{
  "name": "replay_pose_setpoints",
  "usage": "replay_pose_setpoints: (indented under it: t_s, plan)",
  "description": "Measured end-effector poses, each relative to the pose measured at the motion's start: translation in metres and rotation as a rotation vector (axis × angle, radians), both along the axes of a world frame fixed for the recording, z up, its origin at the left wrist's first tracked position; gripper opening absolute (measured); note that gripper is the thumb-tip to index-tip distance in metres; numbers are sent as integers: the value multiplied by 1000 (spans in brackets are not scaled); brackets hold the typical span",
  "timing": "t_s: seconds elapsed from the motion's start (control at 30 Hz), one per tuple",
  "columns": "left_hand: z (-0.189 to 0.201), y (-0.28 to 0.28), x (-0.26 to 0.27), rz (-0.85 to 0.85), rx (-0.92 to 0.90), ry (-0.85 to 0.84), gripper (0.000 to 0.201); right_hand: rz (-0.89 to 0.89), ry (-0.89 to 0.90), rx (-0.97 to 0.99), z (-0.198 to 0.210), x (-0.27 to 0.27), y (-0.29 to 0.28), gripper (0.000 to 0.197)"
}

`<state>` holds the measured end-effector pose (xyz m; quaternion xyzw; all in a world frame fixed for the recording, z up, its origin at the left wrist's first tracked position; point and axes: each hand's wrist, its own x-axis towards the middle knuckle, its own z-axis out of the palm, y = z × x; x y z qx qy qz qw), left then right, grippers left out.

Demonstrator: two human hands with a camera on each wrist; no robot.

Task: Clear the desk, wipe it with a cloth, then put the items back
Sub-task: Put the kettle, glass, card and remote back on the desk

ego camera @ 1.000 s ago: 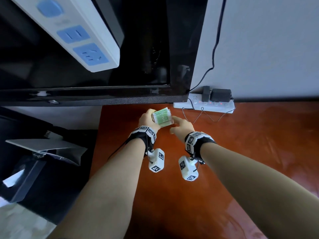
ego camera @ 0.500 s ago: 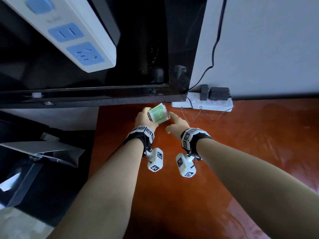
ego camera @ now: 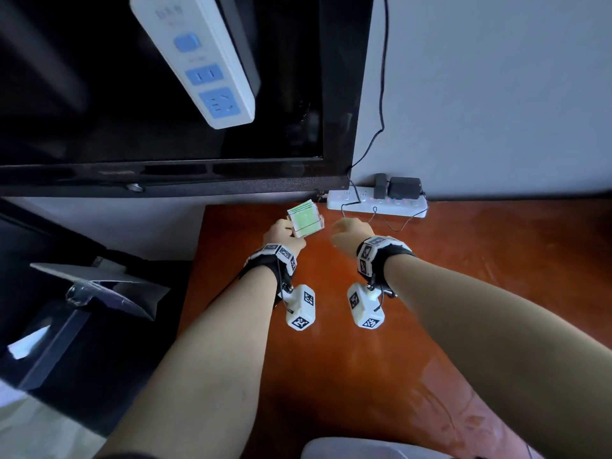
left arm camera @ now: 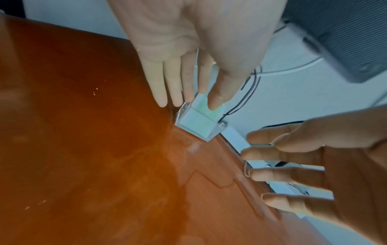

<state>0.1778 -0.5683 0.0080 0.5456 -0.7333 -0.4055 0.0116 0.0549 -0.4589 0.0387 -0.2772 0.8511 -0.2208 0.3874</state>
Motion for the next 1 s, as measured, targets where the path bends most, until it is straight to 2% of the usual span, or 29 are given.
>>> replay_pose_setpoints:
  t_s: [0.1, 0.3, 0.47, 0.53, 0.63, 0.8, 1.0]
  plan:
    - [23, 22, 9, -61, 2, 18, 37, 21, 66, -2, 21, 7, 19, 31]
    - [66, 64, 22, -138, -78, 28, 24, 48, 190, 8, 56, 28, 60, 31]
    - [100, 100, 42, -140, -139, 59, 38, 153, 314, 38, 88, 51, 96, 31]
    - [108, 112, 58, -121, -157, 79, 30, 189, 358, 55, 99, 62, 105, 26]
    - [125, 136, 94, -98, -175, 121, 14, 212, 429, 50, 119, 86, 126, 16]
    - [144, 179, 178, -39, -236, 106, 21, 214, 365, -55, 126, 142, 164, 16]
    - [139, 224, 299, 119, -225, 23, 17, 279, 217, -68, 120, 247, 196, 14]
